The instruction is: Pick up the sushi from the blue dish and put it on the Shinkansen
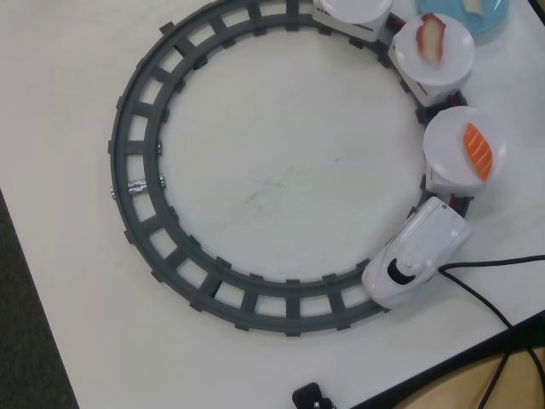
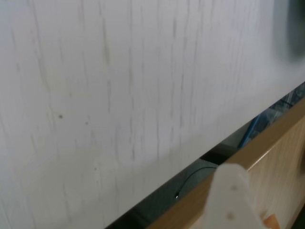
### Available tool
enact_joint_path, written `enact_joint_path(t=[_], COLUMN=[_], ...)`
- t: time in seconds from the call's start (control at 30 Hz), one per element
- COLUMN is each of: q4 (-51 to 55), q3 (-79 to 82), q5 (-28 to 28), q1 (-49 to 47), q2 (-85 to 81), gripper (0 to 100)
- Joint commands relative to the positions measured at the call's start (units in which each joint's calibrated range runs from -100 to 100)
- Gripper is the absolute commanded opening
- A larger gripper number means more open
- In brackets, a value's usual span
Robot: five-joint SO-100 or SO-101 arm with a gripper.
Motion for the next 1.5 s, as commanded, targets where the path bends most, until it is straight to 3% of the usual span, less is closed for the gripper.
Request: enact_joint_path(t=[0.0, 0.33, 0.57, 0.77, 1.1, 1.47], q4=[0.06, -1.73, -11.15, -11.41, 0.32, 16.24], q3=[-0.07, -0.16, -8.96, -33.29, -80.77, -123.14], q5=[0.19, 0.40, 8.74, 9.37, 21.90, 26.78], q1=[0.65, 0.83, 3.21, 1.18, -5.51, -9.47], q2=[-0.43, 0.65, 17.61, 44.75, 83.33, 122.41], gripper=[34, 34, 34, 34, 34, 34])
